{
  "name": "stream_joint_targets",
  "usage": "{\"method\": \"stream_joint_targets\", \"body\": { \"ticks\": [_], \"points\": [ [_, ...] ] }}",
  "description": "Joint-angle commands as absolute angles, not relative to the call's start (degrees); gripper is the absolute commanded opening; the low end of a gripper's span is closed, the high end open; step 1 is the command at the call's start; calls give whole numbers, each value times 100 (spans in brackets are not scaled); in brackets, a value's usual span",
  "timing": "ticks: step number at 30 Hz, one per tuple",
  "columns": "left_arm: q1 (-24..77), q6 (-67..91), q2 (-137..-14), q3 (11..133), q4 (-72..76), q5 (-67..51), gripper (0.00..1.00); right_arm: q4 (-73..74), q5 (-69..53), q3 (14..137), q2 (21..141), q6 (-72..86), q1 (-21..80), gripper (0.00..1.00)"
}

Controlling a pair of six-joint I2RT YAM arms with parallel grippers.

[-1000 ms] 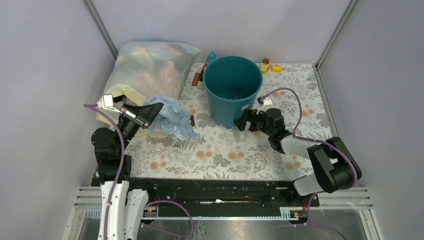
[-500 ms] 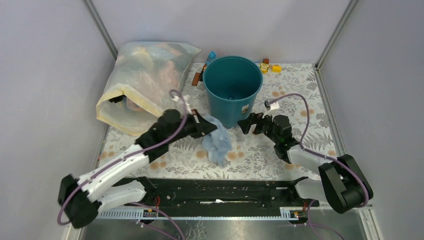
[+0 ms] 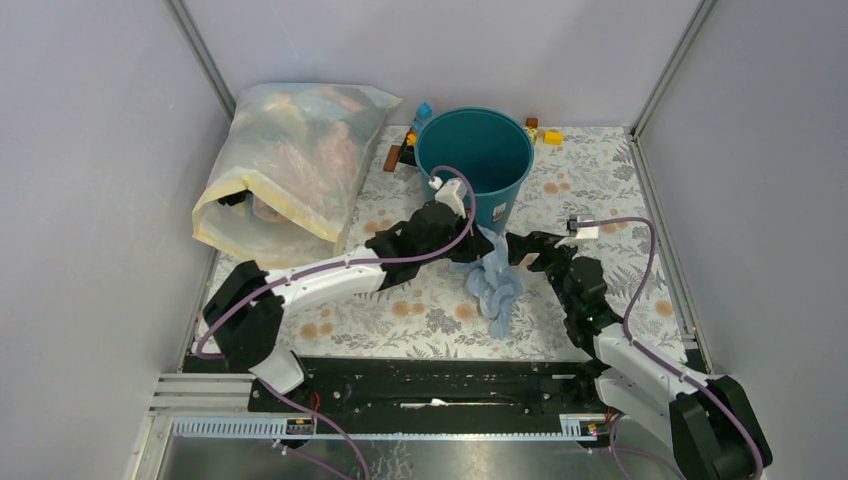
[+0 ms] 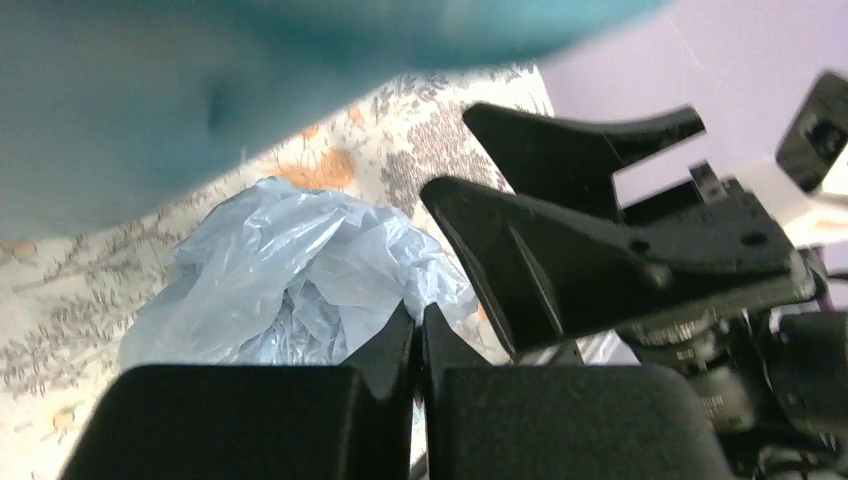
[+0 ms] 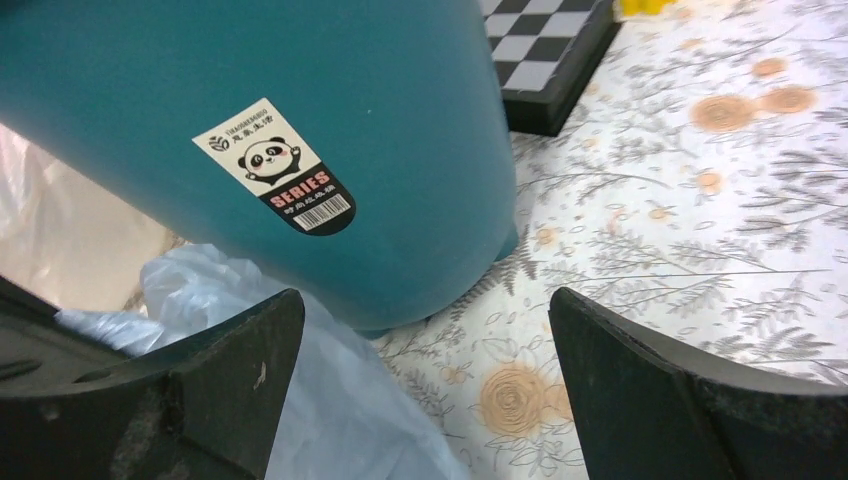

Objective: Put the trash bags into the trash bin

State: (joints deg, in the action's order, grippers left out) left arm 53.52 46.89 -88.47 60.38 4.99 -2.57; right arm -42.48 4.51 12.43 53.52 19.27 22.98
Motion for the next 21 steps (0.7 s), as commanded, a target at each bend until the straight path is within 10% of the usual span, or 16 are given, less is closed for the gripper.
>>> {"method": "stream_joint_targets", "body": {
  "ticks": [1,21],
  "points": [
    [5311,4289,-9178,6780,687,359,0,-4284,1373,1091,5016,1864,2329,100],
    [4093,3498,-9079,7014,-217,-222,0,-5193,-1972,1604,6349,1747,2344,96]
  ]
}}
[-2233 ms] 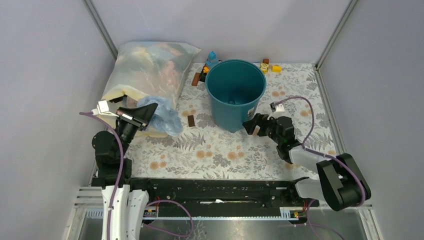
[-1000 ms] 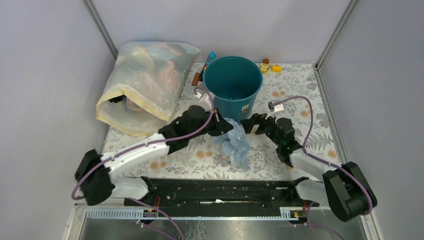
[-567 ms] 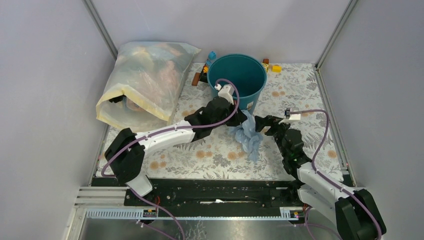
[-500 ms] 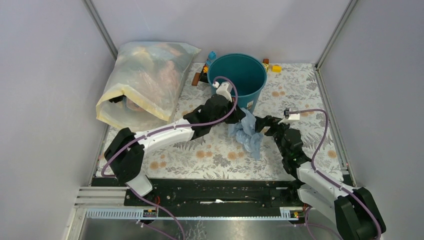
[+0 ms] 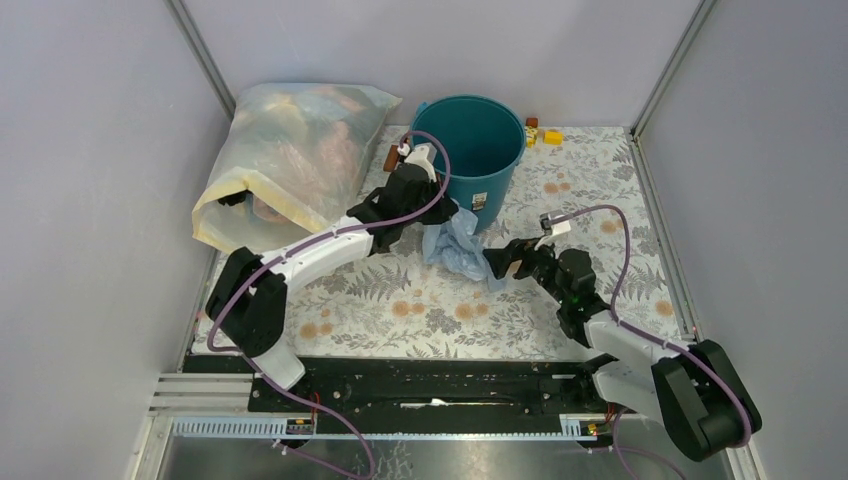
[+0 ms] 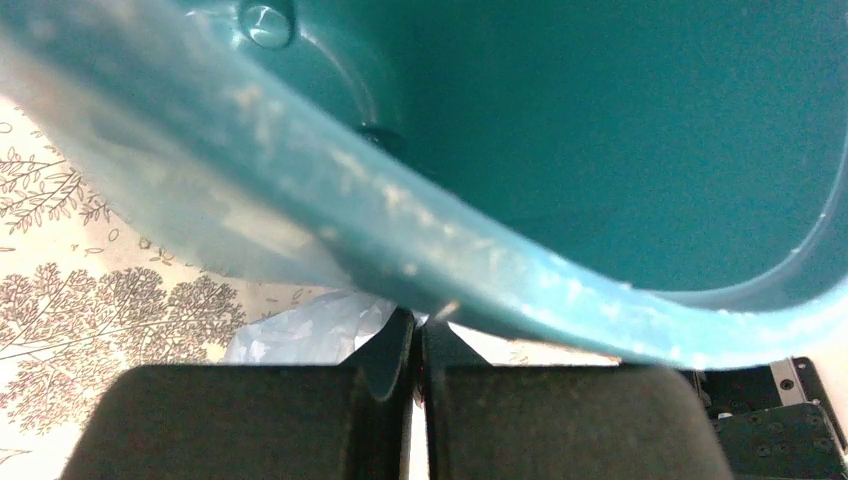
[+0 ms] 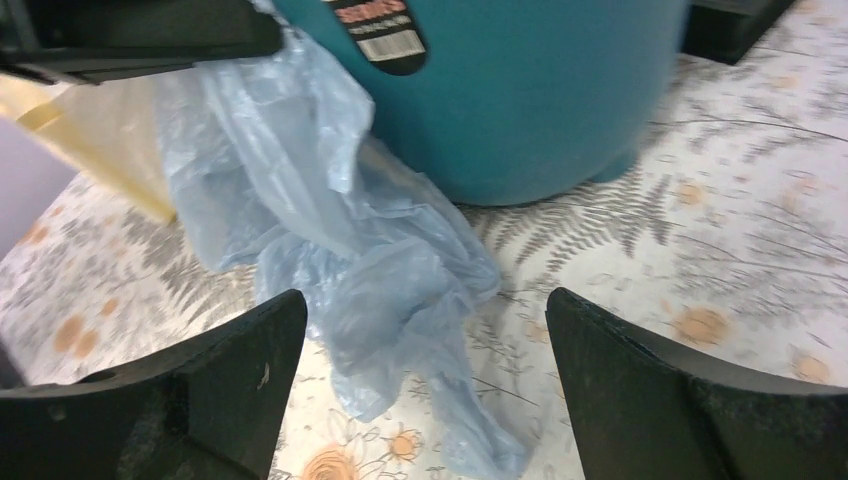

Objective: Put the trash bags into the trash bin

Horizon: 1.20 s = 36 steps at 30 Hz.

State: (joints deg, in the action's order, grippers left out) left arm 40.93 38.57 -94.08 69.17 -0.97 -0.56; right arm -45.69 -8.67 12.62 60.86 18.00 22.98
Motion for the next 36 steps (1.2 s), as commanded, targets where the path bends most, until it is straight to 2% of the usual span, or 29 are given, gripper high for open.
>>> {"method": "stream_joint_targets", "body": {
  "ticks": [1,7,13,20,25,30,34,36],
  "points": [
    [4094,3483,-8958,6903,-196,-197,0,-5228,-2087,1645,6453,1764,2368,96],
    [4067,3689,-8001,5767,526,-105,0,-5044,-2218,2005,7052,1690,2669,94],
    [3950,3906,-7312,4926,1143,216,0,-4530,-2128,2484,7621,1628,2932,84],
    [3865,3894,-6867,4052,2057,305,0,-4274,-2004,2728,7907,1545,3096,82],
    [3865,3584,-6942,3350,2706,541,0,-4239,-1991,2848,8041,1423,3371,82],
    [3857,3260,-7379,3186,3131,770,0,-4048,-1553,2961,8042,1060,3872,84],
    [3862,3478,-7498,3227,3036,828,0,-3705,-975,3122,8121,845,4108,81],
    [3856,3619,-7509,3146,3107,886,0,-3534,-552,3212,8180,818,4189,75]
  ]
}}
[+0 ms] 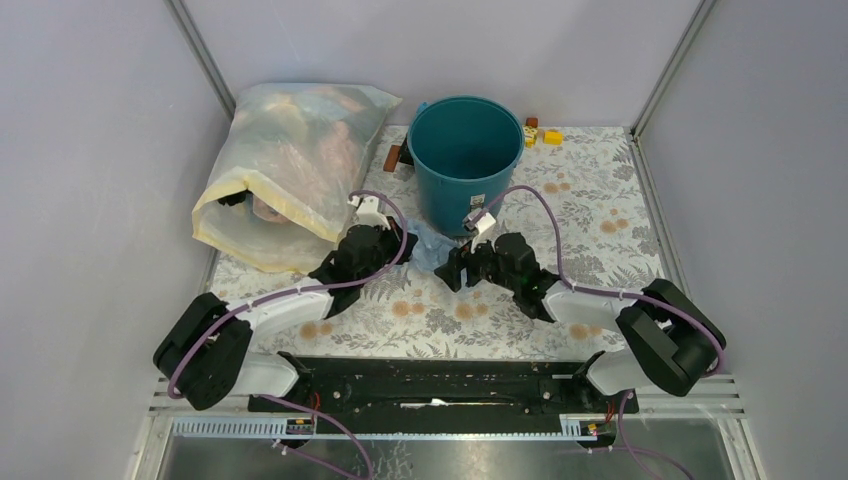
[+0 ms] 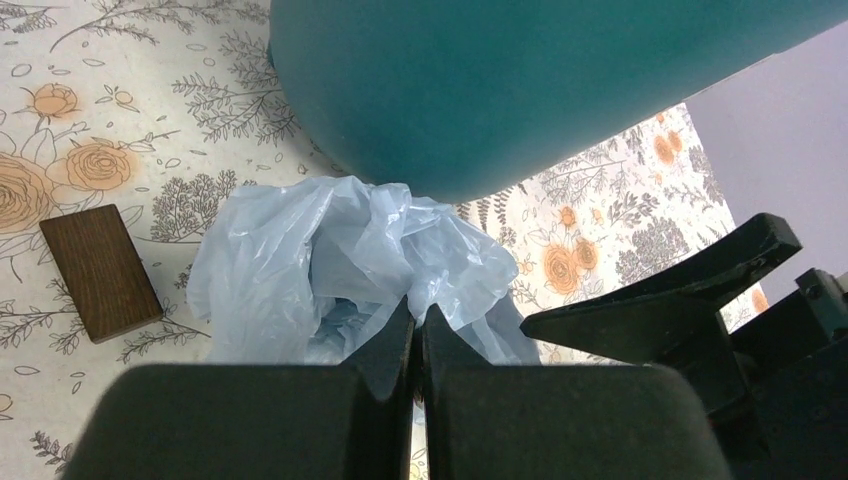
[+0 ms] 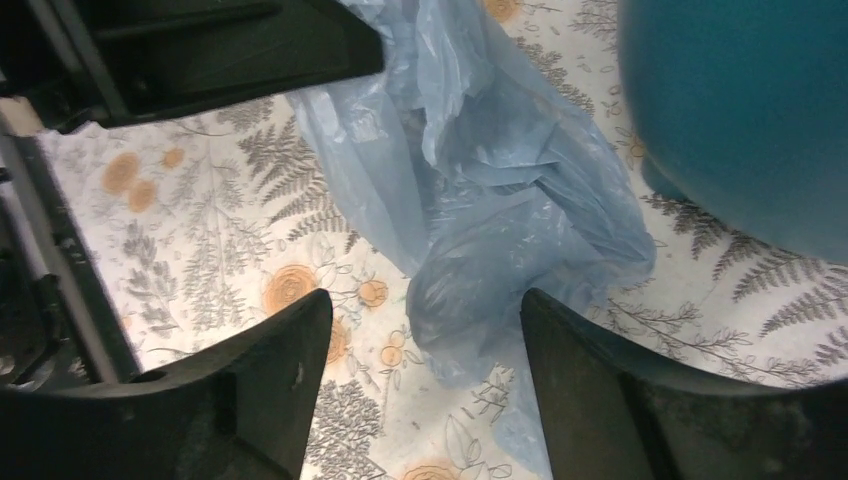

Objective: Put the trash bags into the trash bin

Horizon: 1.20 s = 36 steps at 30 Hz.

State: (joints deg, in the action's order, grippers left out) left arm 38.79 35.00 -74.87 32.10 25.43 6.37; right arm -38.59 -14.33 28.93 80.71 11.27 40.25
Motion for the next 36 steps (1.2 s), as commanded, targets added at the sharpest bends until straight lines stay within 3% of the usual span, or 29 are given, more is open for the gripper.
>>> {"method": "stream_joint_targets", "body": {
  "ticks": [1,5,7,10,11,17,26,29,32,36],
  "points": [
    [3858,3636,-7491,3101,3128,883,0,-3396,-283,3289,8232,817,4206,70],
    [3858,3663,-7256,2949,3099,1040,0,-3156,292,3448,8338,821,4224,54],
    [3857,3647,-7102,2883,3088,1122,0,-3164,377,3434,8295,839,4225,37],
    [3856,3596,-6907,2896,2773,1497,0,-3151,908,3366,8142,913,4226,2],
    [3858,3626,-6831,2906,2572,1802,0,-3178,1141,3289,8036,956,4220,0],
    [3757,4271,-6373,2971,1157,4250,0,-3251,3315,2861,7451,1358,4211,0],
    [3588,4850,-5974,2918,477,5134,0,-3367,5906,2260,6821,2108,4210,0],
    [3586,4728,-6040,2935,556,5000,0,-3366,5725,2257,6803,2007,4202,1],
    [3586,3961,-6111,2901,1189,4089,0,-3615,4104,2310,6873,1378,4210,16],
    [3586,3069,-6332,2949,1845,2452,0,-3873,1611,2416,7030,827,4213,62]
  ]
}}
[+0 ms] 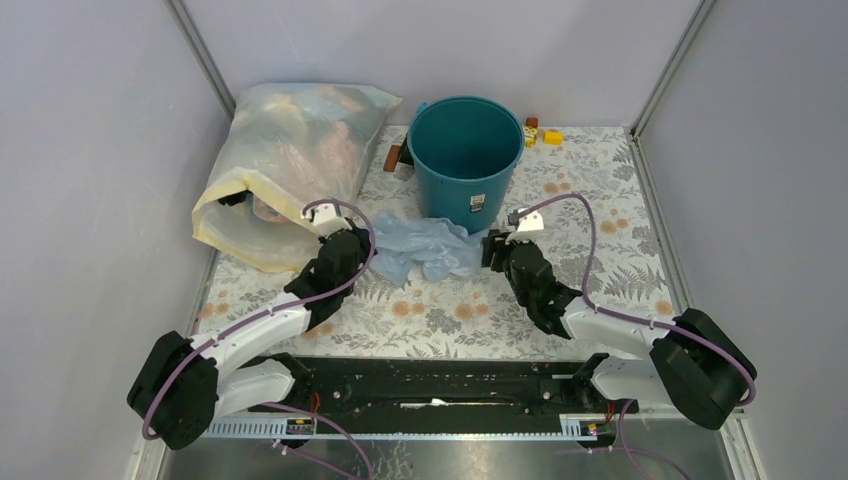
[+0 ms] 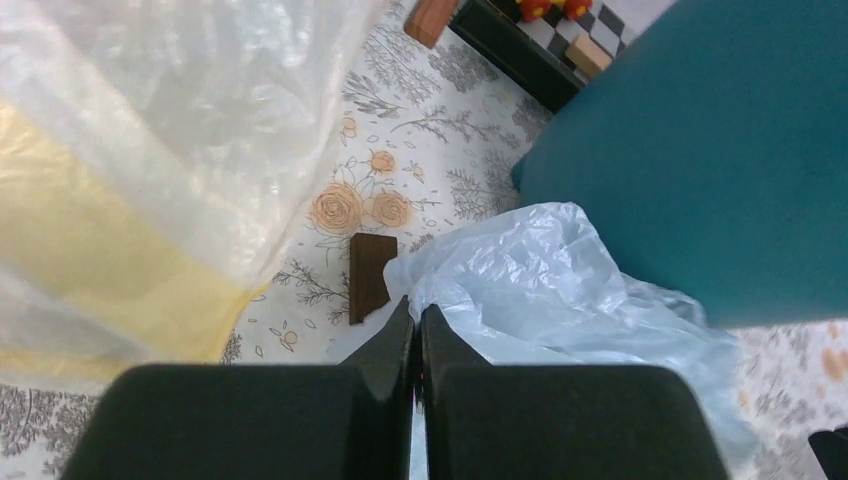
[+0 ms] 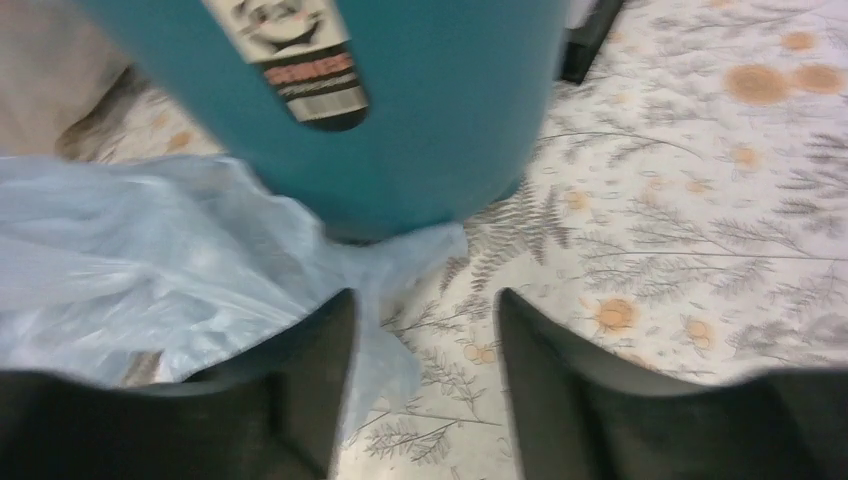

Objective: Put the trash bags into the trash bin

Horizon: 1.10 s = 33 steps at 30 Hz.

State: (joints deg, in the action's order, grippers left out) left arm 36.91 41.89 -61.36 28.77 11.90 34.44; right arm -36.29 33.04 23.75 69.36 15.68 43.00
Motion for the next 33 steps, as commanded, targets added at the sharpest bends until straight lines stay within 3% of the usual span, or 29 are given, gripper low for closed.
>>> {"method": "stream_joint_targets", "body": {
  "ticks": [1,3,9,13,16,23,30,33],
  "points": [
    [3586,2991,-6390,2960,1923,2203,0,-3957,1215,2398,7043,781,4210,73],
    [3581,2911,-6490,2970,2049,1917,0,-4149,692,2324,7036,701,4210,85],
    [3586,2717,-6546,2952,2282,1331,0,-4139,1353,2259,6941,805,4206,89],
    [3585,2447,-6433,2758,2852,338,2,-3958,1781,2364,7037,973,4202,78],
    [3586,2449,-6399,2733,2898,224,3,-3929,1704,2407,7096,1067,4205,75],
    [3584,2709,-6763,3137,1905,1511,0,-3900,2131,2304,6978,1180,4135,69],
    [3575,2834,-7495,3613,1329,1769,0,-3296,2729,2580,7286,1483,4001,68],
    [3537,2894,-7799,3849,1066,1890,0,-3066,2451,2808,7596,1582,3975,68]
  ]
}}
